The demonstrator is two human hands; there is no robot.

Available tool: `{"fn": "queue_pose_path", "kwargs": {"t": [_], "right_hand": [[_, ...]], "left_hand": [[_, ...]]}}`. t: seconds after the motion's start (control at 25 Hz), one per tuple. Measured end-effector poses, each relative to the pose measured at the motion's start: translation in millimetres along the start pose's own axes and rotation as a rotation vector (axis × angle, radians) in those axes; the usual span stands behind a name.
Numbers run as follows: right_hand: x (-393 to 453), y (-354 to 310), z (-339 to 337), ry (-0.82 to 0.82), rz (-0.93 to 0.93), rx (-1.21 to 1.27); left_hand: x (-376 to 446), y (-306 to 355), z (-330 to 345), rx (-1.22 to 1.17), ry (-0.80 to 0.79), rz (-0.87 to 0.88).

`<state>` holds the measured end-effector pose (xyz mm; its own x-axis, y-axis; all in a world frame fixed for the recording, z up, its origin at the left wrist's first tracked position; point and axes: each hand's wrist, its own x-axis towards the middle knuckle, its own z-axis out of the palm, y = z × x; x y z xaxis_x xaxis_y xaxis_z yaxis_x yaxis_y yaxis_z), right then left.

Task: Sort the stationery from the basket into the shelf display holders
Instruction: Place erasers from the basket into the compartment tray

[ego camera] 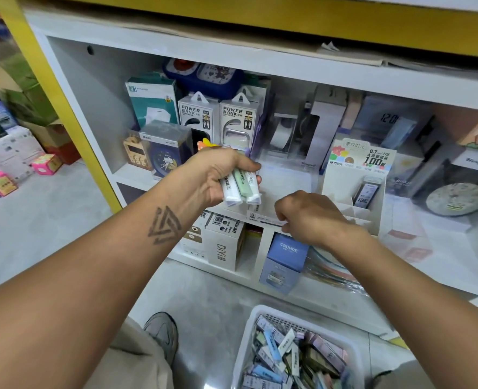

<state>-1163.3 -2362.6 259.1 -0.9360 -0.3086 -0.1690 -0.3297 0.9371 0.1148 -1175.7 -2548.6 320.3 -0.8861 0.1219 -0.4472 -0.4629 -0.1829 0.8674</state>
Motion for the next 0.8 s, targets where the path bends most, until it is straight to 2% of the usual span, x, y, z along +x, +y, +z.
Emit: {"fn": "queue_pose_path", "kwargs": {"t": [0.08,0.24,0.28,0.32,0.4,0.48,0.6,0.72,0.8], "right_hand": [[1.3,-2.3,6.6,0.014,-0.004,0.016],[3.1,-2.7,1.9,0.074,0.010,0.269],[3.0,-2.6,-3.0,0.115,0.040,0.435],[1.9,-3.5,-9.7,0.141,0.082,0.721],[-3.7,-9.6,-24.7,0.042,0.102,1.383],[-8.8,-14.2,-31.1,-0.066,0.051,1.676],[-9.0,-13.7,-31.5,0.011,0.049,1.716],[-4.4,-0.1,-30.7,0.185,0.117,1.576],[-2.2,7.0,-26.7,0.240,0.146,1.503]], "left_hand": [[0.0,-1.8,2.6,0.005,0.003,0.002],[-1.7,-4.0,5.2,0.019,-0.004,-0.018],[-1.2,-3.9,4.7,0.021,0.001,-0.015],[-1.0,-3.7,4.3,0.019,0.010,-0.007],[-1.7,-3.8,5.1,-0.006,0.032,0.025],[-1.3,-5.6,7.4,-0.031,0.065,0.058],[0.3,-6.4,5.3,-0.071,0.088,0.072],[2.1,-0.6,-4.3,-0.094,0.045,0.028],[4.2,0.5,-8.5,-0.060,0.040,0.002]]}}
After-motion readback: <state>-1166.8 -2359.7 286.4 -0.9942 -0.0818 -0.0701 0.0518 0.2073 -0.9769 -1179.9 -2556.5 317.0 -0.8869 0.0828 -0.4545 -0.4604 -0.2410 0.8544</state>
